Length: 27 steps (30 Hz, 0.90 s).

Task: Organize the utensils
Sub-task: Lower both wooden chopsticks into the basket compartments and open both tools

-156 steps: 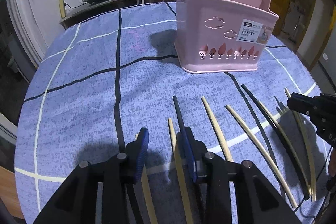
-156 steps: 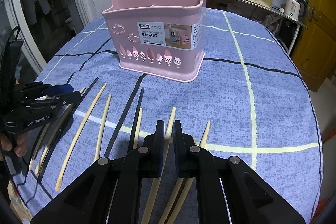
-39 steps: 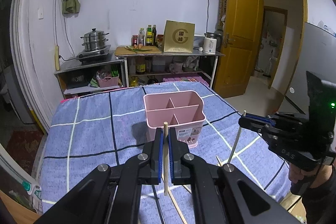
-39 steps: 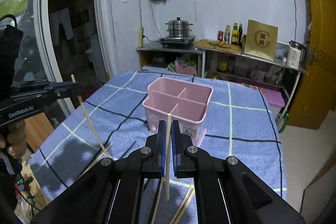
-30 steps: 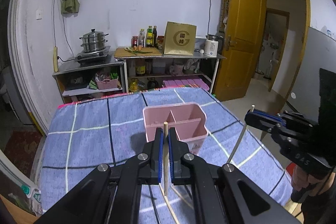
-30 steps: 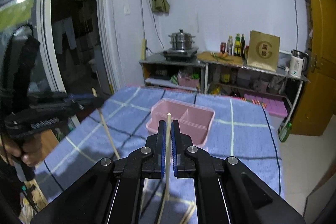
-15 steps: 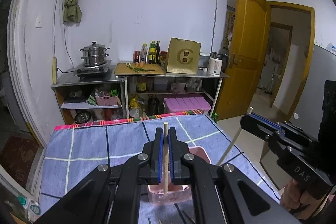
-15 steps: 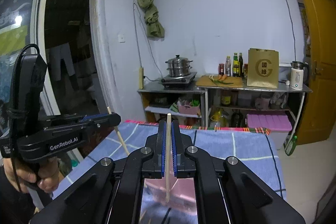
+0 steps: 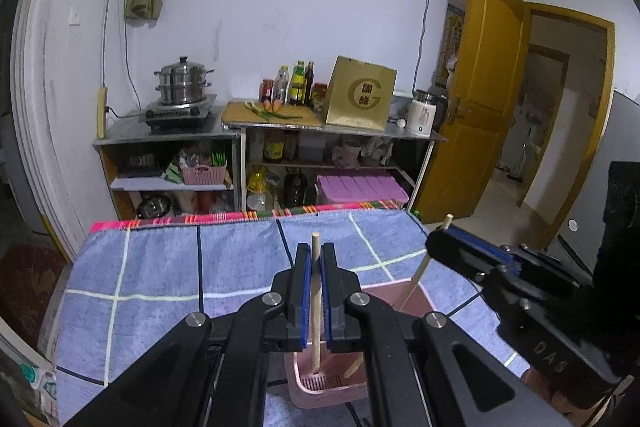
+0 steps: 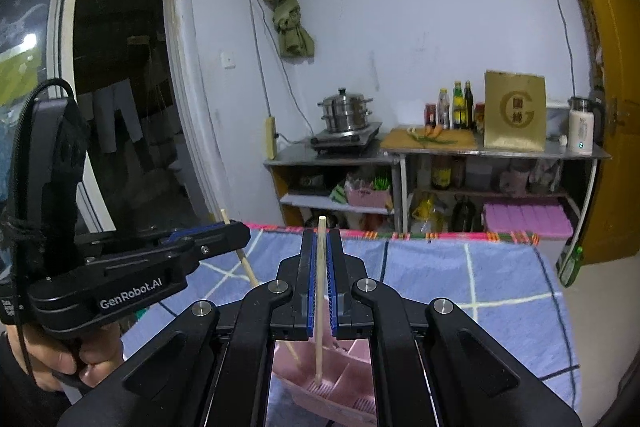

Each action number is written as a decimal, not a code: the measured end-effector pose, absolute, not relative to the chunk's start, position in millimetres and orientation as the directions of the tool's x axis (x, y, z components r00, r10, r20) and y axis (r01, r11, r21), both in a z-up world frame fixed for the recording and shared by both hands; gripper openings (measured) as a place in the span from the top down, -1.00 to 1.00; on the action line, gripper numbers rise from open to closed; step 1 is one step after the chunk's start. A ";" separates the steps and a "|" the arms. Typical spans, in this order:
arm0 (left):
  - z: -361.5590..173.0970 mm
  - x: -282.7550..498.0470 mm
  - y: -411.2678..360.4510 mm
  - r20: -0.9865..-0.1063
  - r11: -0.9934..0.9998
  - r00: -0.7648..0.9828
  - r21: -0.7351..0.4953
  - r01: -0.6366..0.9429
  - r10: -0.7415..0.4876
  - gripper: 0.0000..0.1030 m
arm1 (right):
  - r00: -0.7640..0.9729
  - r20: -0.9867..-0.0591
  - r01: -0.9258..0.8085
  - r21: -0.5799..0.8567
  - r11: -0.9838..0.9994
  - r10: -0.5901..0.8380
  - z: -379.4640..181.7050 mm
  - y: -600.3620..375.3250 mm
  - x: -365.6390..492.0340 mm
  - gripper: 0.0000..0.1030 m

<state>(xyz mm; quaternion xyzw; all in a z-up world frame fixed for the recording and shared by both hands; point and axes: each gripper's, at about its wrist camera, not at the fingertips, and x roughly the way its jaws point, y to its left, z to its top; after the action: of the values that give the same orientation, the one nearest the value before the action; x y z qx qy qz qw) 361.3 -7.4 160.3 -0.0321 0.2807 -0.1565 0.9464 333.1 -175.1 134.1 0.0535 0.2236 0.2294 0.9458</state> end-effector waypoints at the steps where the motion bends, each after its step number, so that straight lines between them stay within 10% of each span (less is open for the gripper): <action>1: 155.9 363.2 -6.9 -0.528 0.949 0.789 -0.149 0.278 -0.314 0.91 | 0.791 -0.406 -0.410 0.204 0.889 0.458 130.7 -174.2 335.0 0.91; 27: 128.2 338.1 2.0 -0.561 0.942 0.756 -0.181 0.284 -0.336 0.68 | 0.748 -0.495 -0.384 0.222 0.896 0.443 104.6 -189.7 319.9 0.68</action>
<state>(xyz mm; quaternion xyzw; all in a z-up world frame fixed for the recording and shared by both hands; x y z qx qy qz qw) 338.1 2.0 128.2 -0.0422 0.3072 -0.1655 0.9362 319.9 -189.7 104.6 0.0531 0.2776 0.2214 0.9333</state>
